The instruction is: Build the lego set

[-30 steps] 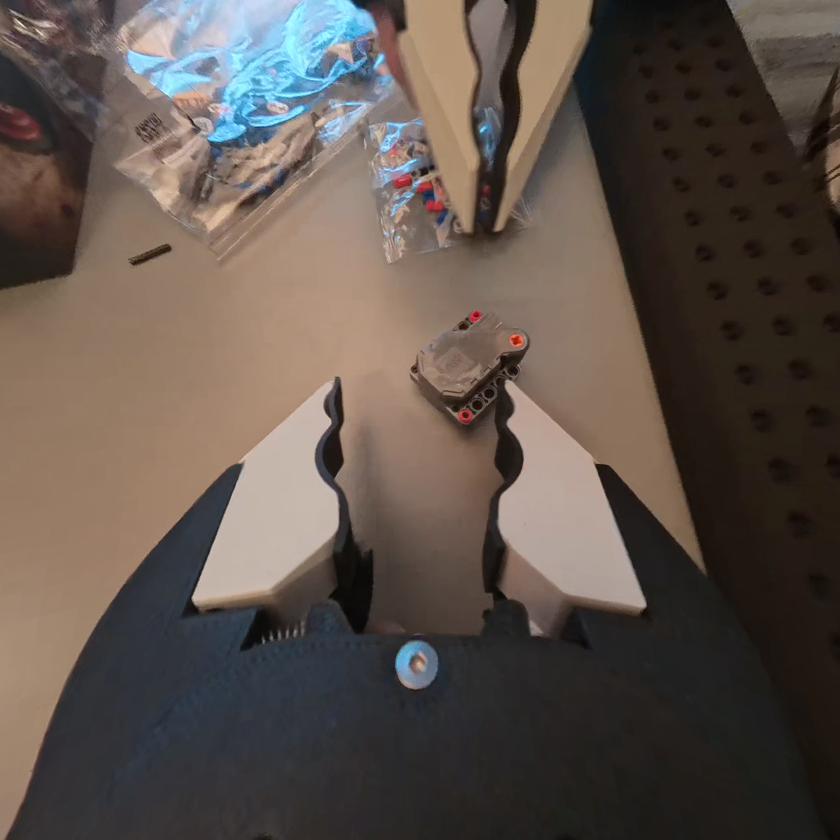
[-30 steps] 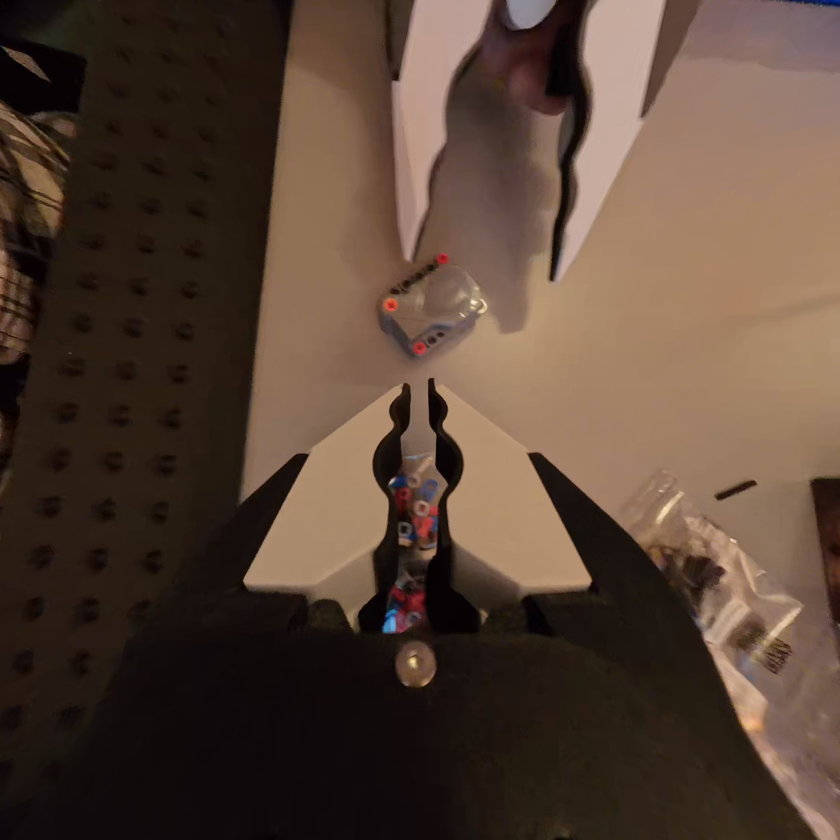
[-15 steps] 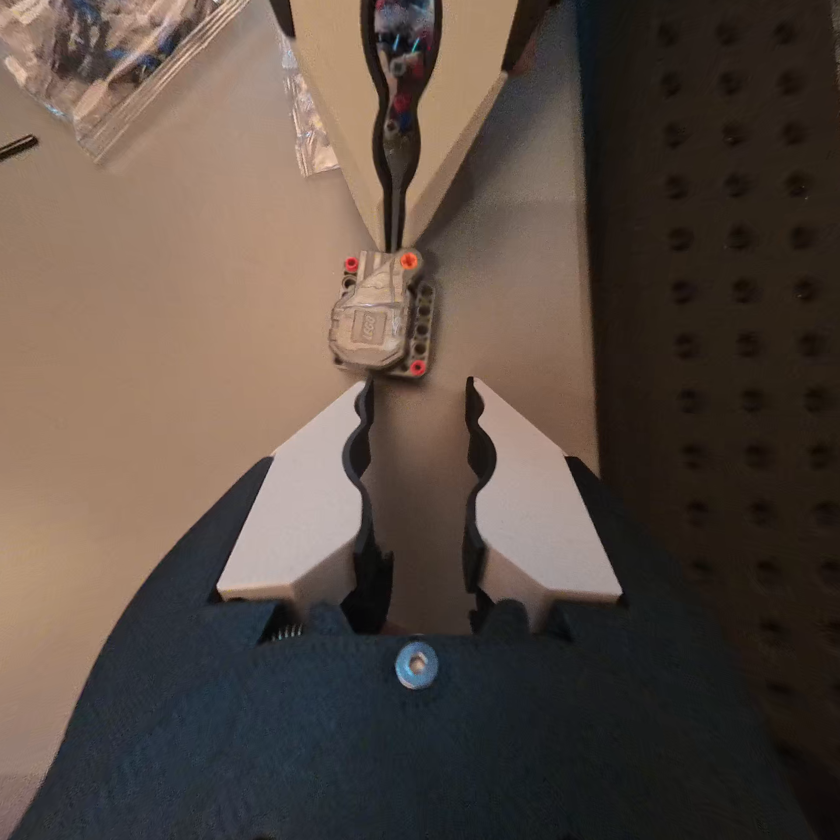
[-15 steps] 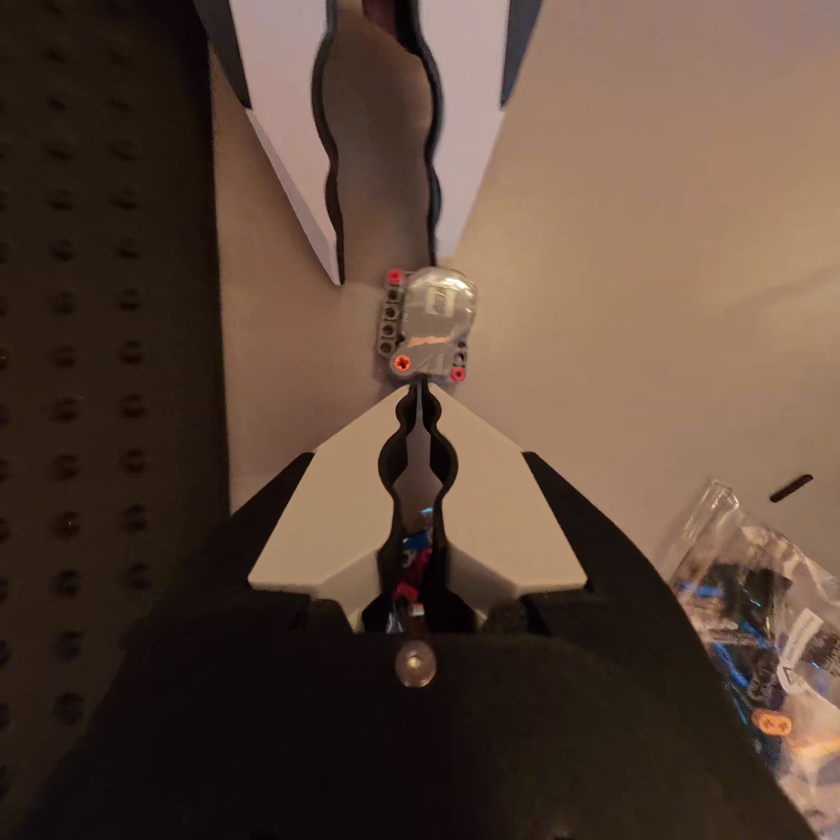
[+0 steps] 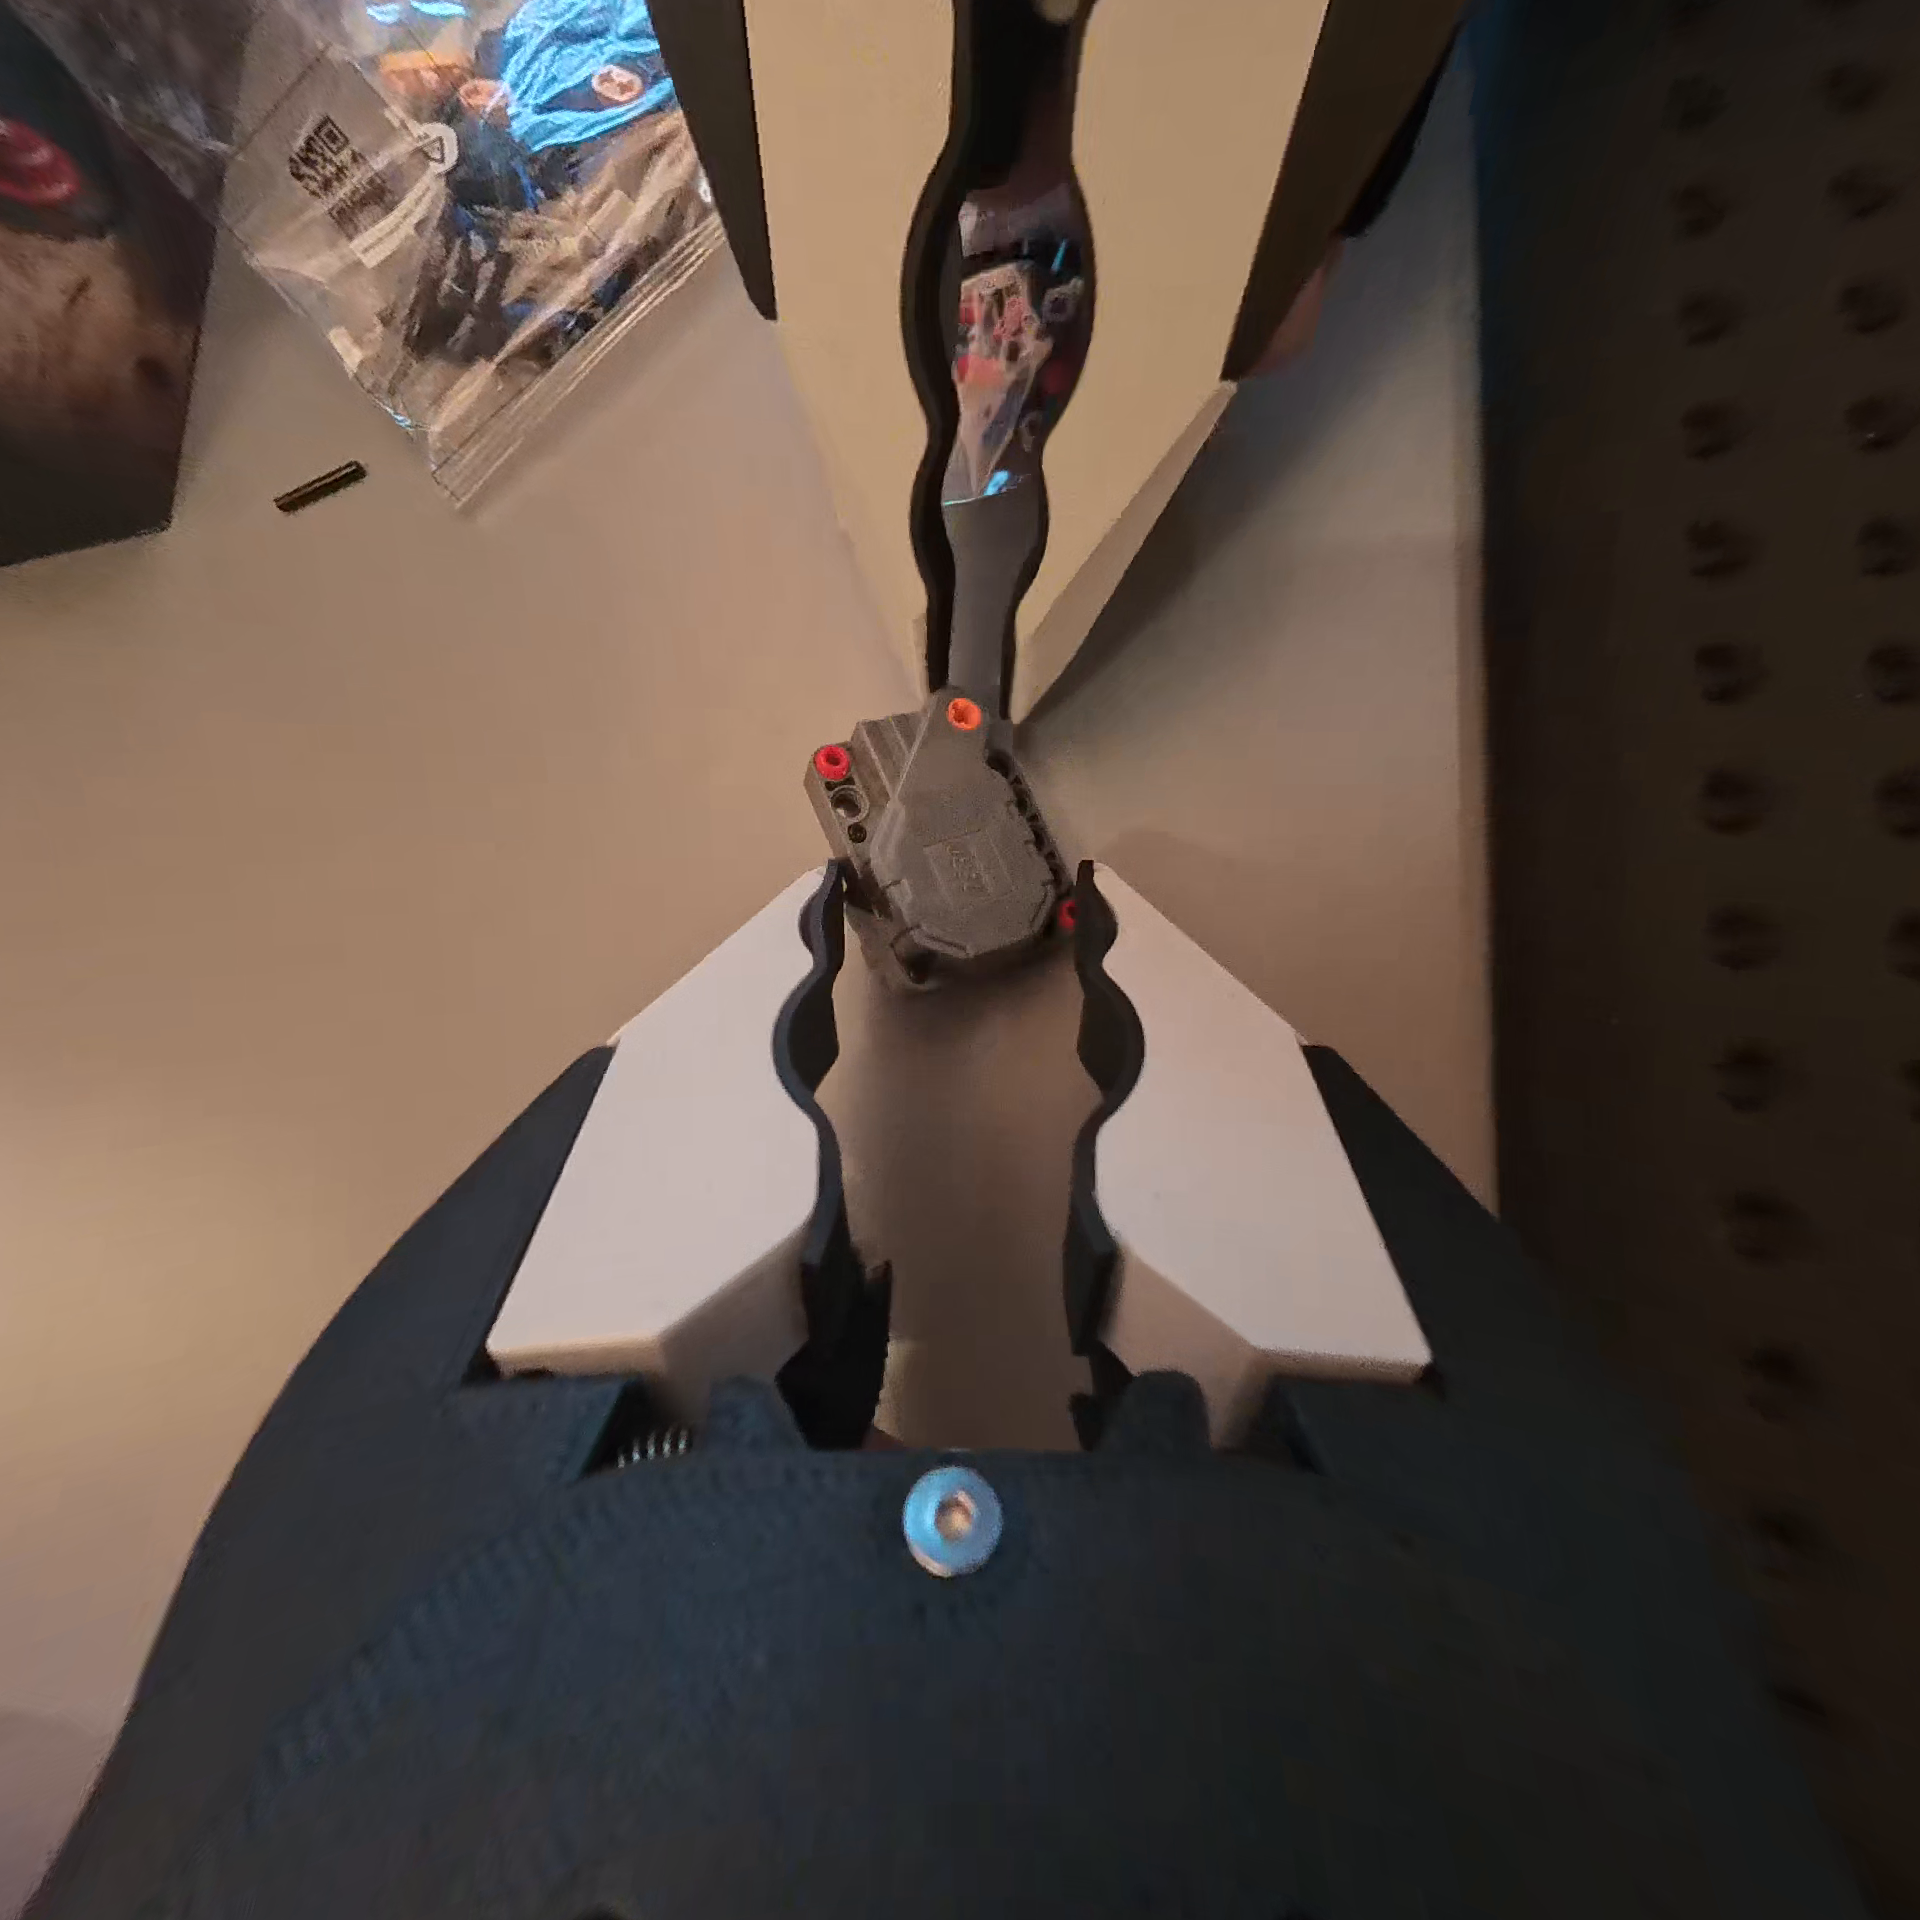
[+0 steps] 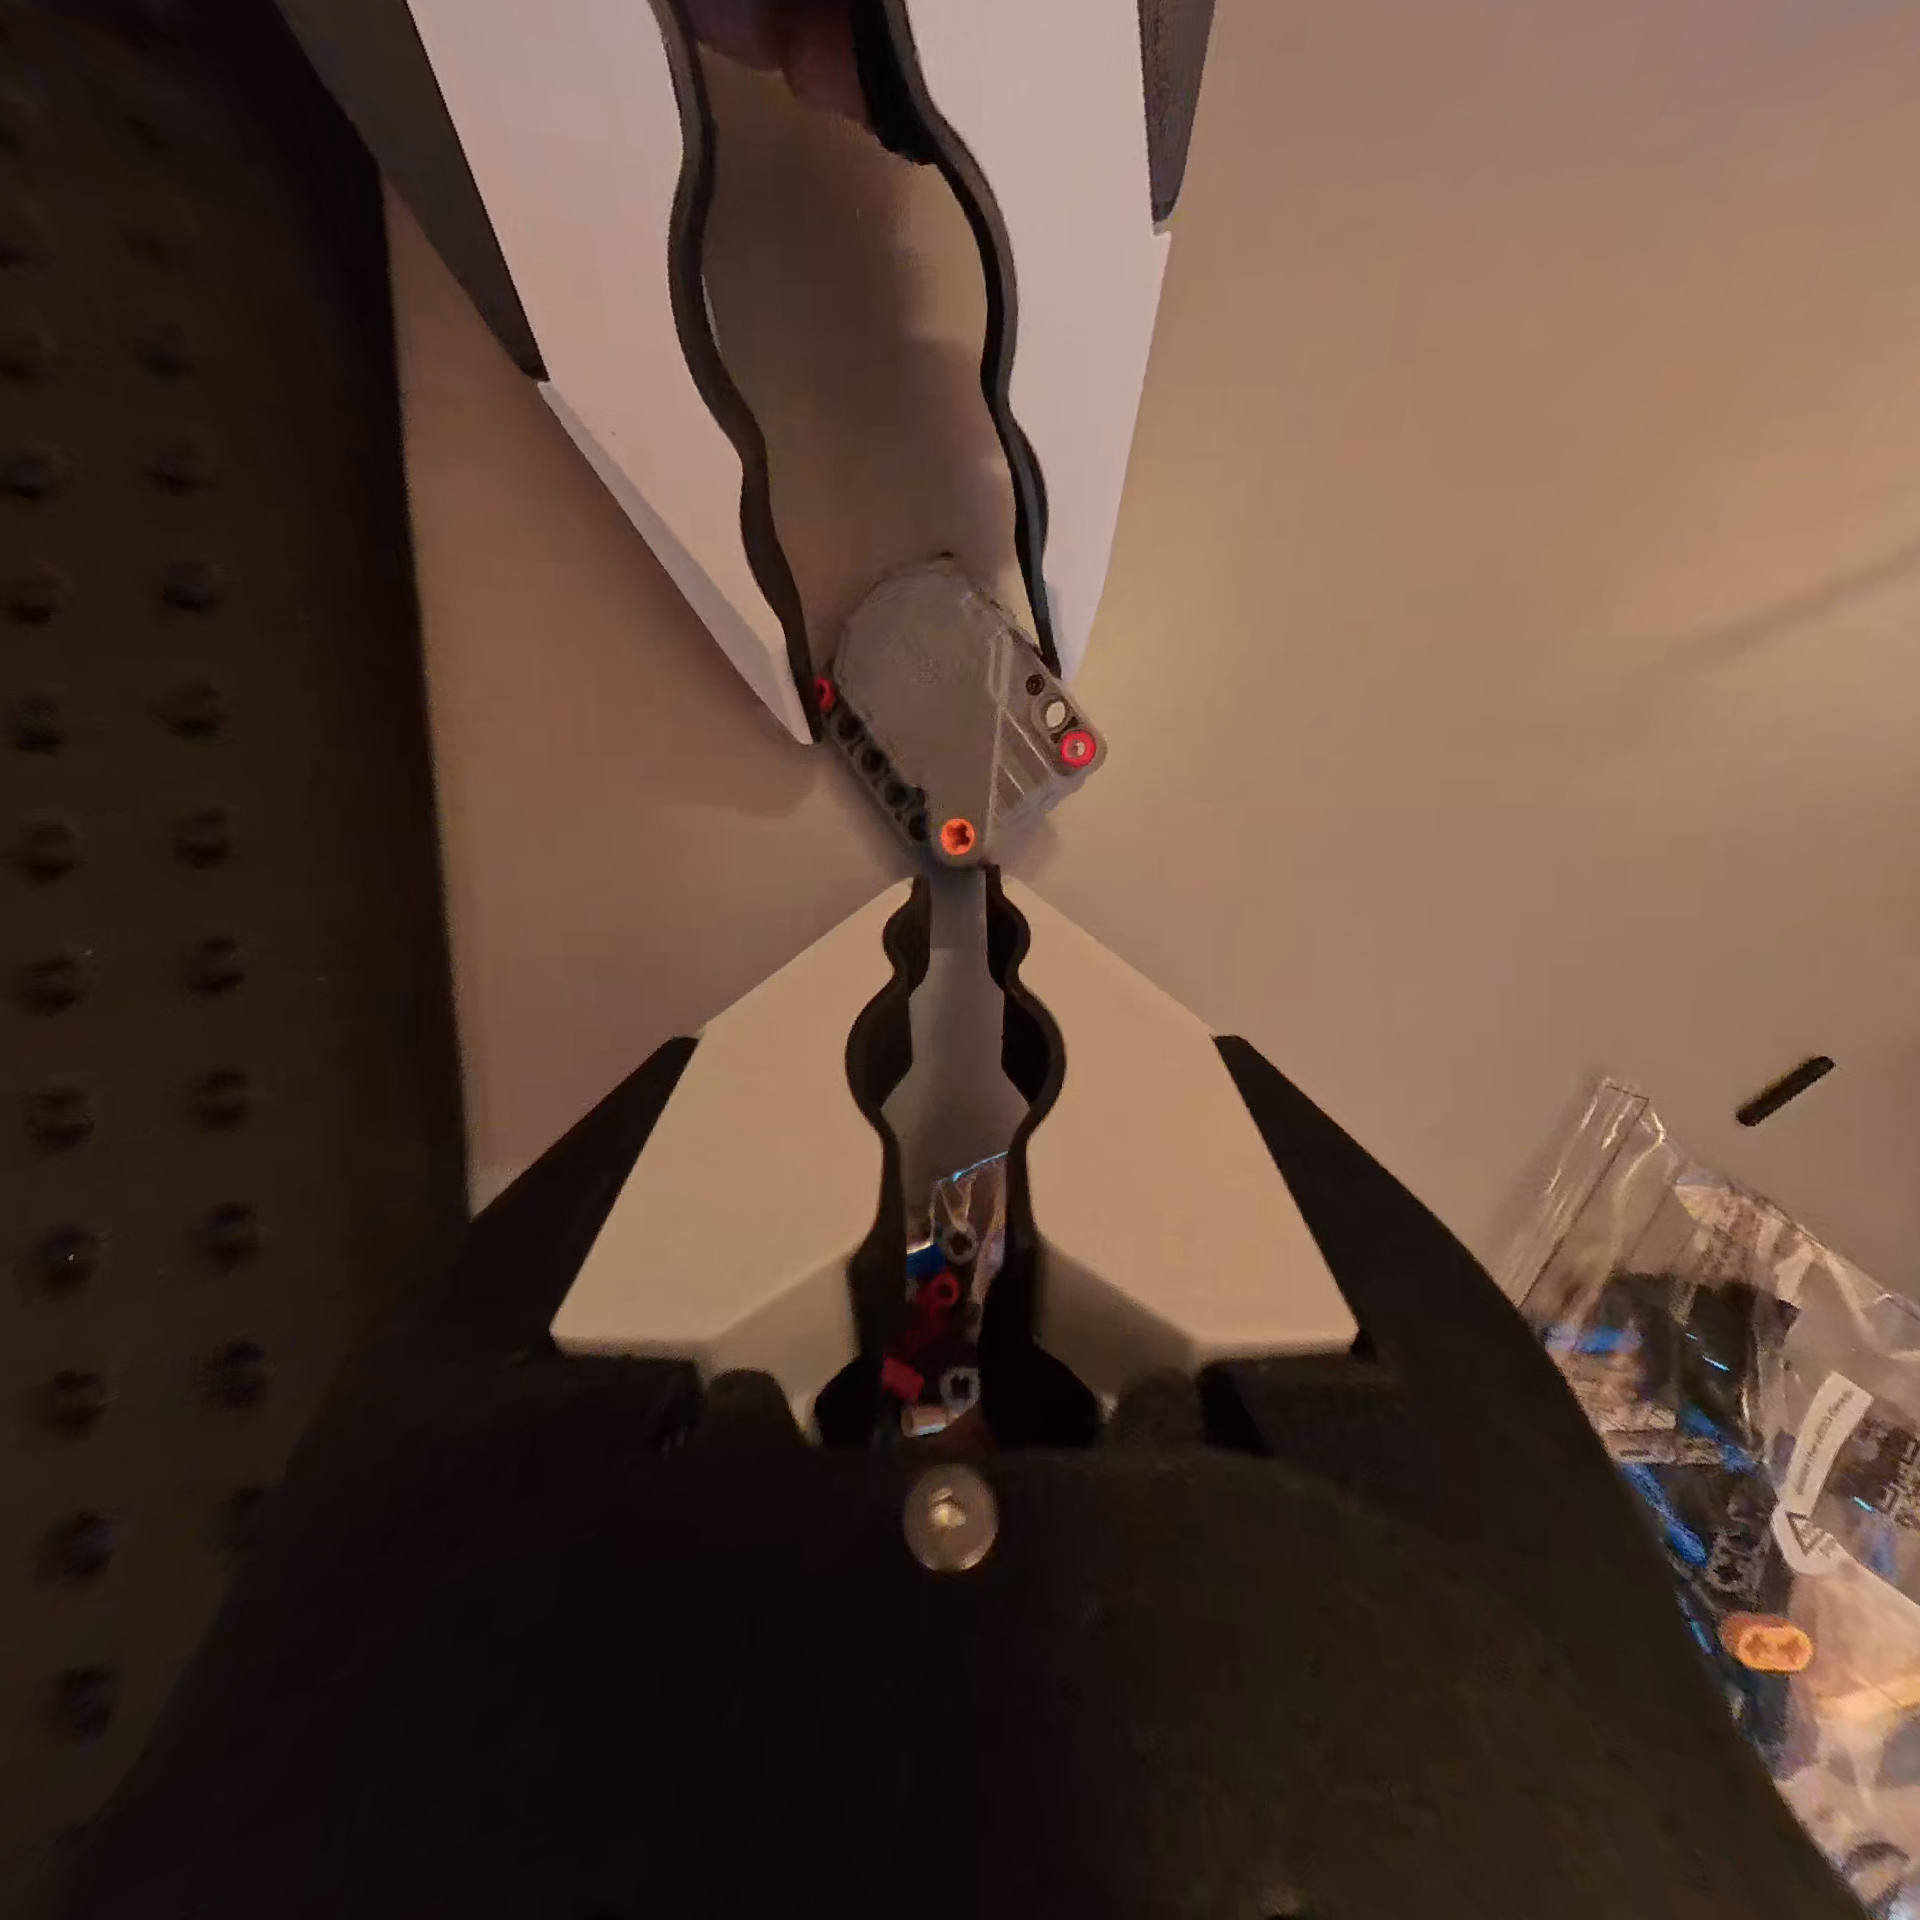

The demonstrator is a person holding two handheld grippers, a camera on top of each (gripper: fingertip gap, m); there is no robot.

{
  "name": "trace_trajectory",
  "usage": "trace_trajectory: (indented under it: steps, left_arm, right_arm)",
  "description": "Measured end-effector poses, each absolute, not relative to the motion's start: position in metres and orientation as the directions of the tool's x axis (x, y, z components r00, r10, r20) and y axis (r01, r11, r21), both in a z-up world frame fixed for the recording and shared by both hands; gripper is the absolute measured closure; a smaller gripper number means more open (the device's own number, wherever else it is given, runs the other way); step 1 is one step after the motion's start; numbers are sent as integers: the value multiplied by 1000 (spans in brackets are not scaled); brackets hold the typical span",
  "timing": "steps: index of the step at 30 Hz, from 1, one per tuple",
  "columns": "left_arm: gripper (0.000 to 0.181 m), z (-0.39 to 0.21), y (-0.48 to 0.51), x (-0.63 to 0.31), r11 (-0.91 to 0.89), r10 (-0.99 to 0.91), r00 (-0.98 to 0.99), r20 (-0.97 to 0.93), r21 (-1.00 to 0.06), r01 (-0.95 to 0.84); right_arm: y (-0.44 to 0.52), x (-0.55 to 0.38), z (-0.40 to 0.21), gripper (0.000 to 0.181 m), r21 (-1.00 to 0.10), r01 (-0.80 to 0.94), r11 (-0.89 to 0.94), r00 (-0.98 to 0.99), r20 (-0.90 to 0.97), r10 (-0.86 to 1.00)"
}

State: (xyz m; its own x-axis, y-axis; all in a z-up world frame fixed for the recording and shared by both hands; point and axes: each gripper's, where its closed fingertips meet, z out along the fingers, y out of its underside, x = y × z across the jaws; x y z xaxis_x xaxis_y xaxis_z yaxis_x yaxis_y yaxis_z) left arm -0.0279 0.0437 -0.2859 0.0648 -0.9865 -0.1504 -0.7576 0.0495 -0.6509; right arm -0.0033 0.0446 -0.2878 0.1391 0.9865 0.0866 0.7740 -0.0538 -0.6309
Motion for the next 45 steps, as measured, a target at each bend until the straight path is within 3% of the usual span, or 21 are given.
trace_trajectory:
  steps: [9,16,23,32,45]
  left_arm:
    - [140,-285,64,-29,107,-962,82,-260,-636,-764]
    - [139,-286,77,-35,48,-979,96,-182,-656,-753]
    - [122,-281,90,-44,58,-973,108,-206,-664,-745]
    - [141,-286,93,-39,71,-967,116,-228,-675,-734]
    - [140,-288,91,-52,37,-961,157,-226,-672,-740]
  right_arm:
    - [64,-6,-284,166,-642,763,-72,170,92,981]
    - [75,0,-275,161,-677,729,-104,209,75,975]
    - [73,22,-248,157,-755,651,-87,248,103,963]
    - [77,54,-228,160,-843,531,-84,349,128,928]
    - [94,66,-239,161,-836,548,10,386,264,884]
